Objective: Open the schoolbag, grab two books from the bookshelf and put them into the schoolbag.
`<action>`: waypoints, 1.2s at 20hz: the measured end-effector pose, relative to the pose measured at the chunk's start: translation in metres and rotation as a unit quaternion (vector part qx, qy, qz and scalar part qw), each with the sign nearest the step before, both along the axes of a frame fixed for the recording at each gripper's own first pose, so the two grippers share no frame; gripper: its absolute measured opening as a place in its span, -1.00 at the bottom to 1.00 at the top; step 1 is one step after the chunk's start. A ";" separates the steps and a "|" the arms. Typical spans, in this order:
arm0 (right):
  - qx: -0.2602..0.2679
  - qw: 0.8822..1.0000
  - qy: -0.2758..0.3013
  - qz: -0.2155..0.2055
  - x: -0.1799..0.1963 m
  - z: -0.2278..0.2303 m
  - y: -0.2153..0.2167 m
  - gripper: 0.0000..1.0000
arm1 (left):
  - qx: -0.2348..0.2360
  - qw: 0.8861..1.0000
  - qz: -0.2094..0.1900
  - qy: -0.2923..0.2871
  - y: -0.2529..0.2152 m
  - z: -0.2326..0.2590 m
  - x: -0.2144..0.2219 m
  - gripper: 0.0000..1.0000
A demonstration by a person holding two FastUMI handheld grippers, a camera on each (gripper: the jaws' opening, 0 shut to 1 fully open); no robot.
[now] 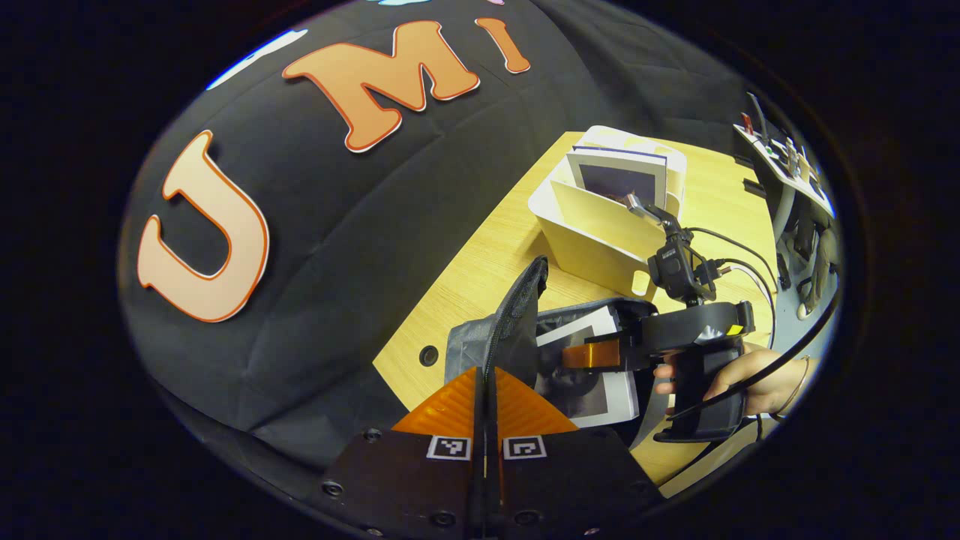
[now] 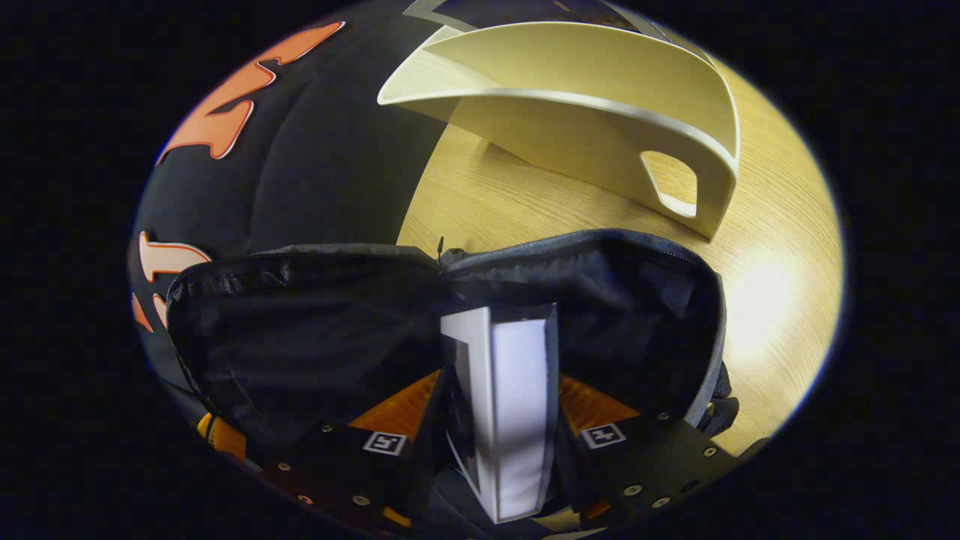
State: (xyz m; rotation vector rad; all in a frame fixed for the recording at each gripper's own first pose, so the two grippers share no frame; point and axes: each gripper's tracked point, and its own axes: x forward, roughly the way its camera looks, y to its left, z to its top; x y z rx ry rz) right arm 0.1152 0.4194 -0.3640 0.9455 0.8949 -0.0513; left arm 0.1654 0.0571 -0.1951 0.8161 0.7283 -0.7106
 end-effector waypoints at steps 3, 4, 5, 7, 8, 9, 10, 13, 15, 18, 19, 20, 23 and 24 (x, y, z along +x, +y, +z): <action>-0.020 1.000 0.016 0.018 -0.015 0.002 -0.012 0.94 | -0.017 1.000 0.007 0.013 -0.001 -0.004 -0.003 -0.96; -0.031 0.999 0.020 0.019 -0.019 0.004 -0.020 0.95 | -0.022 1.000 0.007 0.016 -0.002 -0.004 -0.004 -0.96; -0.039 0.999 0.022 0.021 -0.021 0.006 -0.027 0.96 | -0.026 0.999 0.008 0.019 -0.003 -0.006 -0.005 -0.96; -0.047 0.998 0.018 0.025 -0.026 0.015 -0.040 0.97 | -0.033 0.999 0.009 0.024 -0.004 -0.008 -0.006 -0.97; -0.052 0.998 0.016 0.026 -0.029 0.021 -0.046 0.96 | -0.037 0.999 0.012 0.031 -0.004 -0.011 -0.009 -0.96; -0.057 0.998 0.014 0.025 -0.032 0.027 -0.053 0.96 | -0.043 0.998 0.016 0.036 -0.002 -0.012 -0.012 -0.96; -0.064 0.997 0.012 0.027 -0.038 0.031 -0.061 0.97 | -0.047 0.998 0.019 0.040 0.000 -0.014 -0.013 -0.97; -0.093 0.995 0.012 0.037 -0.056 0.041 -0.084 0.97 | -0.054 0.997 0.027 0.041 0.005 -0.016 -0.015 -0.96; -0.112 0.993 0.017 0.045 -0.067 0.045 -0.101 0.97 | -0.056 0.997 0.029 0.040 0.006 -0.015 -0.017 -0.96; -0.139 0.989 0.022 0.055 -0.083 0.056 -0.130 0.97 | -0.062 0.997 0.034 0.041 0.006 -0.017 -0.019 -0.97; -0.145 0.987 0.026 0.057 -0.087 0.059 -0.139 0.97 | -0.064 0.996 0.037 0.043 0.007 -0.017 -0.020 -0.97; -0.156 0.986 0.029 0.057 -0.092 0.063 -0.152 0.97 | -0.067 0.996 0.038 0.044 0.006 -0.018 -0.021 -0.96; -0.205 0.976 0.038 0.070 -0.107 0.078 -0.189 0.97 | -0.072 0.995 0.043 0.045 0.008 -0.020 -0.022 -0.97; -0.222 0.971 0.043 0.076 -0.111 0.084 -0.200 0.97 | -0.074 0.995 0.047 0.047 0.007 -0.021 -0.022 -0.97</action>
